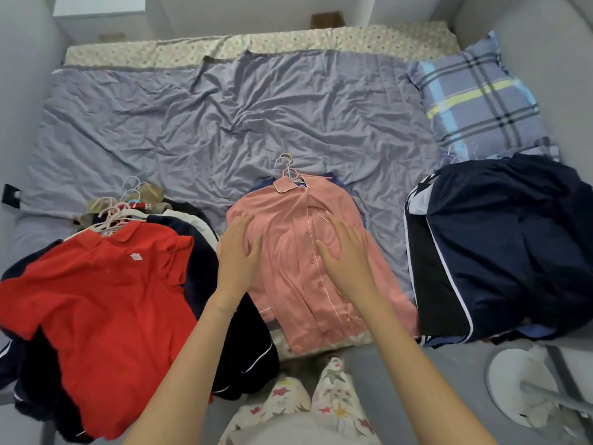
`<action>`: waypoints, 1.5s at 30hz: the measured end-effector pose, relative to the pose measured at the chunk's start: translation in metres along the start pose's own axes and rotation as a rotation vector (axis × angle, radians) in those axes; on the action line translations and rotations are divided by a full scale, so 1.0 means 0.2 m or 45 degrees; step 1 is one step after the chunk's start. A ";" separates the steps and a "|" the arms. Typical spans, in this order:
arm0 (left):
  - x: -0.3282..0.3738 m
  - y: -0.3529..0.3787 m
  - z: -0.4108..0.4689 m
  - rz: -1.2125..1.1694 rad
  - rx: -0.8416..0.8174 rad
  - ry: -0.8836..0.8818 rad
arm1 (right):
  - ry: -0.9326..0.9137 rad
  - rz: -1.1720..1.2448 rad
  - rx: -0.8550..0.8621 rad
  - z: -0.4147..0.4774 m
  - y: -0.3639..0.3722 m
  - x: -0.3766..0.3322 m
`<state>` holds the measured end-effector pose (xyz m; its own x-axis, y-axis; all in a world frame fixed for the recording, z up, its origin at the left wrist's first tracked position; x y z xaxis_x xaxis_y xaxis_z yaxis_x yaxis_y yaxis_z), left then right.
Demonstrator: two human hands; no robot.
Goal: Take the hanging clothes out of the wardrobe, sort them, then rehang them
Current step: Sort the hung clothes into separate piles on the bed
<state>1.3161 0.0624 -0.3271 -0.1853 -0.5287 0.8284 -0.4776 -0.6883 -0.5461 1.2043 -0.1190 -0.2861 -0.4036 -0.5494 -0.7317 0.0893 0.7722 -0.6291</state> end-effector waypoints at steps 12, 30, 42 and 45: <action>-0.42 0.59 0.66 0.148 -0.070 -0.280 | 0.047 -0.069 -0.279 1.04 0.06 0.70; -1.52 0.84 1.57 0.672 -0.096 -0.394 | -0.018 -0.612 -0.340 2.08 0.71 1.55; -1.49 0.81 1.52 0.592 0.089 -0.415 | -0.060 -0.633 -0.287 2.11 0.65 1.51; -1.46 0.77 1.46 0.523 0.109 -0.328 | -0.114 -0.580 -0.279 2.06 0.60 1.49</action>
<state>1.5466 -0.0339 -0.6890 -0.1198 -0.8632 0.4905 -0.3350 -0.4299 -0.8384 1.4707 -0.3218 -0.6868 -0.2765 -0.8635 -0.4217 -0.2744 0.4915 -0.8265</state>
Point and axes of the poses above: each hand's wrist, its own z-axis towards the middle knuckle, its own y-axis out of the palm, x = y × z, the point moved 2 cm from there along z, towards the middle knuckle, and after that the axes turned 12 degrees about -x, right-handed, at the moved point
